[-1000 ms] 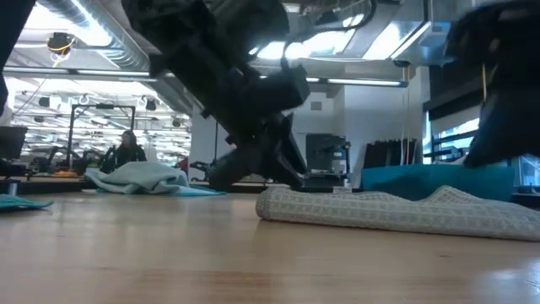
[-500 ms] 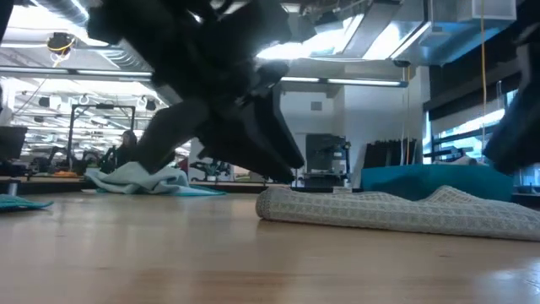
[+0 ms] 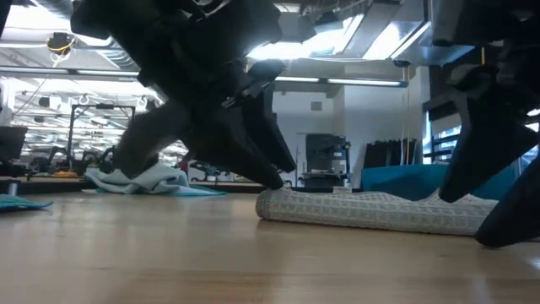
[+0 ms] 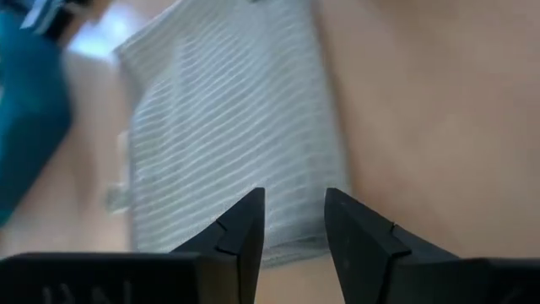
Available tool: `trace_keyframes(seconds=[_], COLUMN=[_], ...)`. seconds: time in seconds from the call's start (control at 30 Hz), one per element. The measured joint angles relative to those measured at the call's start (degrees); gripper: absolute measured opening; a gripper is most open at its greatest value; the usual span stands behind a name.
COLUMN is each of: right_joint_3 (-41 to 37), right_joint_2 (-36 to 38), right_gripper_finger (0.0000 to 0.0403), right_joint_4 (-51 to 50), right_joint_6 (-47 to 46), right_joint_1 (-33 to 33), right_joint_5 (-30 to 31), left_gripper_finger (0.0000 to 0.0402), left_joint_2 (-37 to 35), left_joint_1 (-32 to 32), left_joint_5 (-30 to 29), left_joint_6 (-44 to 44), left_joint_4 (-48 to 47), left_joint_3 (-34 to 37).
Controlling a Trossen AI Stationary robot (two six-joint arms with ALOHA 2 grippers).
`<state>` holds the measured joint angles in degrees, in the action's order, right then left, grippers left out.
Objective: Fold microfiber towels
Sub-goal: Put the grey microfiber cloth into the blue bin
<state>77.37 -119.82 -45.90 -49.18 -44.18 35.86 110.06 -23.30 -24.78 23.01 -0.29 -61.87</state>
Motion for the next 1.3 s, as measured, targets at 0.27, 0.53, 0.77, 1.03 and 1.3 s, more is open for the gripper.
trace_keyframes(seconds=[0.27,0.53,0.77,1.03,1.3], right_joint_3=[-0.4,-1.5,-1.4,-0.2,0.3], right_joint_2=[0.1,0.1,0.0,-1.9,-3.7], right_gripper_finger=[0.0251,0.0213,0.0195,0.0216,0.0243], right_joint_4=[-3.5,-4.5,-2.3,6.5,5.6], right_joint_6=[-2.0,-1.6,-0.1,5.8,6.5], right_joint_1=[0.4,0.5,0.5,5.6,8.5], right_joint_5=[-0.6,-0.6,2.1,5.2,4.2], left_gripper_finger=[0.0117,0.0130,0.0133,0.0133,0.0133], left_joint_2=[2.2,6.4,6.8,6.9,6.8], left_joint_1=[-0.9,2.5,1.8,-0.3,-3.1], left_joint_5=[9.3,6.4,3.9,-0.4,-7.7], left_joint_6=[7.3,10.9,10.3,10.1,8.6], left_joint_4=[6.6,8.3,11.3,11.9,10.8], left_joint_3=[0.0,-0.3,-0.1,0.0,-0.1])
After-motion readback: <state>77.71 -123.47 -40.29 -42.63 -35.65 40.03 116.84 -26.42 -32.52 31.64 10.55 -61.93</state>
